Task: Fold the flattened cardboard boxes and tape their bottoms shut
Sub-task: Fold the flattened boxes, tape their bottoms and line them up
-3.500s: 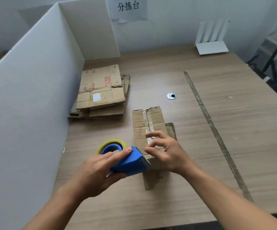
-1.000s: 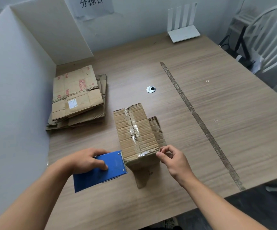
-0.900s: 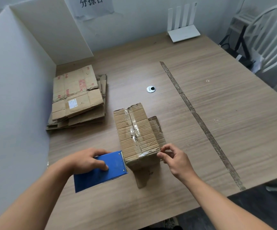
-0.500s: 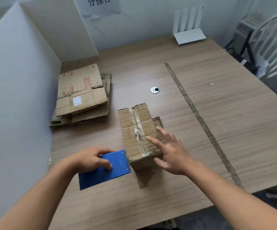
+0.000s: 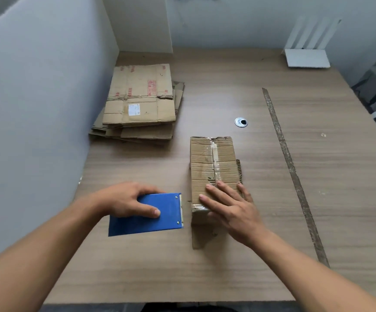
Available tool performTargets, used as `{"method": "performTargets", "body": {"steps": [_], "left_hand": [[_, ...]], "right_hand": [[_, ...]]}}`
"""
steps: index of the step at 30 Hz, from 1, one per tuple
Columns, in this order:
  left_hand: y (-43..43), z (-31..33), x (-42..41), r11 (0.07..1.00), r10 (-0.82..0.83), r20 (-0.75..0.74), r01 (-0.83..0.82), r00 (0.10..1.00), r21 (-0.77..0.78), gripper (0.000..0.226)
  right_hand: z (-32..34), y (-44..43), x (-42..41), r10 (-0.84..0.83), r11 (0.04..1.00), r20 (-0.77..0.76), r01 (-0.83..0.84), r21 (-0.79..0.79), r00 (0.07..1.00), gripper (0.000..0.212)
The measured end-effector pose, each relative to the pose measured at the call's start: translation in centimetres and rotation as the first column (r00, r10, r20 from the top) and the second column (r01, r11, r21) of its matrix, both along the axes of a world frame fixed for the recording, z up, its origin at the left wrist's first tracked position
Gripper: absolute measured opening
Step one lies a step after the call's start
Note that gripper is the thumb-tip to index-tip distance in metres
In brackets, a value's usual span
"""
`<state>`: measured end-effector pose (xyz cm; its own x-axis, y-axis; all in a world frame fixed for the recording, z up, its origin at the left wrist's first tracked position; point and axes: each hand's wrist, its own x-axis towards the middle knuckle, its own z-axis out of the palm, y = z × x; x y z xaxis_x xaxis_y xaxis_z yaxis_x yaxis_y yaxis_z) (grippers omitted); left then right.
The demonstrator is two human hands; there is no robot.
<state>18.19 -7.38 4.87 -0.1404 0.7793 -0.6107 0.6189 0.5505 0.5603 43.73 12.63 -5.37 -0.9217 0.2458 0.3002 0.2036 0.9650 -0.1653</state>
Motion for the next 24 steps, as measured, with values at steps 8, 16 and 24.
{"method": "performTargets", "body": {"steps": [8, 16, 24], "left_hand": [[-1.6, -1.6, -1.7, 0.999, 0.023, 0.017, -0.022, 1.000, -0.032, 0.052], [1.2, -4.2, -1.1, 0.997, -0.002, 0.050, 0.006, 0.999, -0.074, 0.036], [2.5, -5.2, -0.6, 0.985, 0.039, 0.177, -0.008, 0.983, -0.174, 0.022]], "right_hand": [[0.0, 0.3, 0.1, 0.010, 1.000, 0.029, -0.009, -0.023, 1.000, 0.044], [0.5, 0.4, 0.4, -0.008, 0.999, 0.091, 0.013, -0.048, 0.996, 0.045], [0.6, 0.5, 0.4, -0.008, 0.998, 0.125, 0.015, -0.060, 0.992, 0.045]]}}
